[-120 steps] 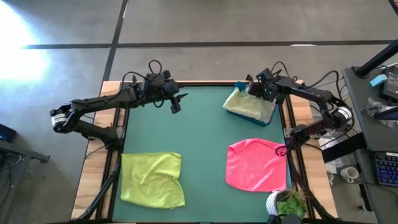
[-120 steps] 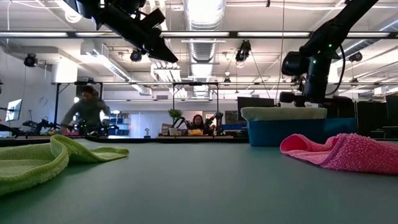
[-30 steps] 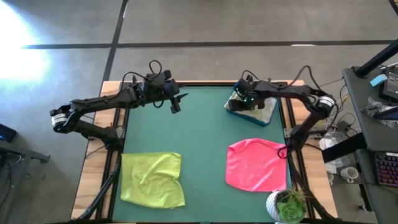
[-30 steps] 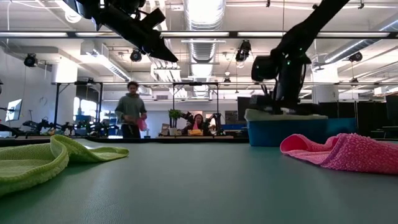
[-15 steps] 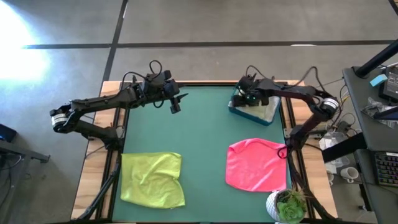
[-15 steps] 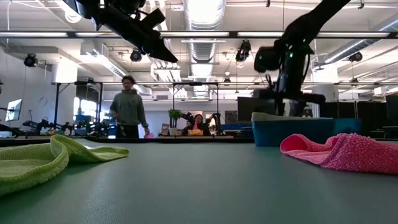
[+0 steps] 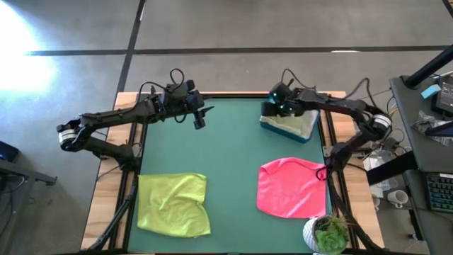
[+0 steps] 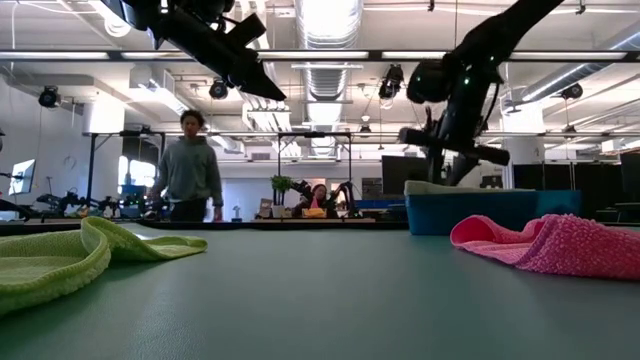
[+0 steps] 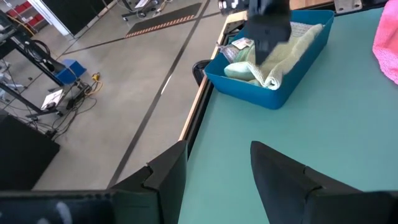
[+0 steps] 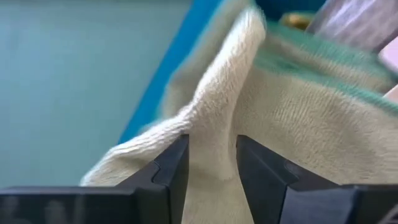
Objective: Fold microfiber towels
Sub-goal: Put the folded light green microfiber cloth into the blue bin
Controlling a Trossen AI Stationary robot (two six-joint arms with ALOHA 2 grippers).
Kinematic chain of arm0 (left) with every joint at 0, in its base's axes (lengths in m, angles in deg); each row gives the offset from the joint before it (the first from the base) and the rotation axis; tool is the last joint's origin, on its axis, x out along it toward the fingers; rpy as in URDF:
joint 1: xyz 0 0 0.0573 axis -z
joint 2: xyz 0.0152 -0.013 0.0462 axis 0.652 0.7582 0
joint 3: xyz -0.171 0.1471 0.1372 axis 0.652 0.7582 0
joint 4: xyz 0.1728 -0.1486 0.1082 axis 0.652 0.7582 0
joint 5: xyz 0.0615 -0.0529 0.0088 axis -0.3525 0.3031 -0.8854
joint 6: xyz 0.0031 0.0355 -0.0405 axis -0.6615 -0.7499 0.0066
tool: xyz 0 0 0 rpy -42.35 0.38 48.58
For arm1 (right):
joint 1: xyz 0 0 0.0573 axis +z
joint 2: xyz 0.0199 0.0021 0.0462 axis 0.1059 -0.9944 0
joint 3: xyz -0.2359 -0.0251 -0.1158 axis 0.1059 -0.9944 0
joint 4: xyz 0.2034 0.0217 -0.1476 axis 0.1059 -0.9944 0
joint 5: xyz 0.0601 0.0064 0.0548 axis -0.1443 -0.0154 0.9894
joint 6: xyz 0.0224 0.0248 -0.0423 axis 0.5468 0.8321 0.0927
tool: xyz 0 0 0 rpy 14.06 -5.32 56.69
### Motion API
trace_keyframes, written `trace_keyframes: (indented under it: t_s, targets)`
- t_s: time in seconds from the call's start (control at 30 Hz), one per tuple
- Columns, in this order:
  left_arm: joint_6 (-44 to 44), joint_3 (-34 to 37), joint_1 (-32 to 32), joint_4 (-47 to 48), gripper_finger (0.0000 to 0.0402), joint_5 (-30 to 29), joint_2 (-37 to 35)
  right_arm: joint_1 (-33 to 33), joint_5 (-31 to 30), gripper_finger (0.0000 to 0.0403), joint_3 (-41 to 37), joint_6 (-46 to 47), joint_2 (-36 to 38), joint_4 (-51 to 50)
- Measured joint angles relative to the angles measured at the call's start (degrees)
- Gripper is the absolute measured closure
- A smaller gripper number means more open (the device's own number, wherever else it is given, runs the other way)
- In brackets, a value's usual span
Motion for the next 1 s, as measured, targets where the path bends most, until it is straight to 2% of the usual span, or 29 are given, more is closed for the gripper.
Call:
trace_keyframes:
  t_s: [0.13,0.27,0.5,0.63,0.8,1.0]
  targets:
    - [0.0,0.0,0.0,0.0,0.0240,0.0,0.0,0.1,0.1,0.0280,0.5,-0.2,-4.1,1.4]
    - [0.0,0.0,0.0,0.0,0.0240,0.0,0.0,-0.3,0.1,0.0280,1.0,-1.7,-8.2,8.0]
    - [0.0,0.0,0.0,0.0,0.0240,0.0,0.0,-0.8,0.0,0.0280,4.4,-3.4,-14.2,4.4]
    - [0.0,0.0,0.0,0.0,0.0240,0.0,0.0,-0.8,0.0,0.0280,6.5,-4.5,-13.5,2.3]
    - [0.0,0.0,0.0,0.0,0.0240,-0.1,0.0,-0.8,-0.5,0.0280,10.5,-7.0,-9.3,-1.7]
    - [0.0,0.0,0.0,0.0,0.0240,-0.2,0.0,0.3,0.5,0.0280,10.9,-4.3,-6.9,-3.5]
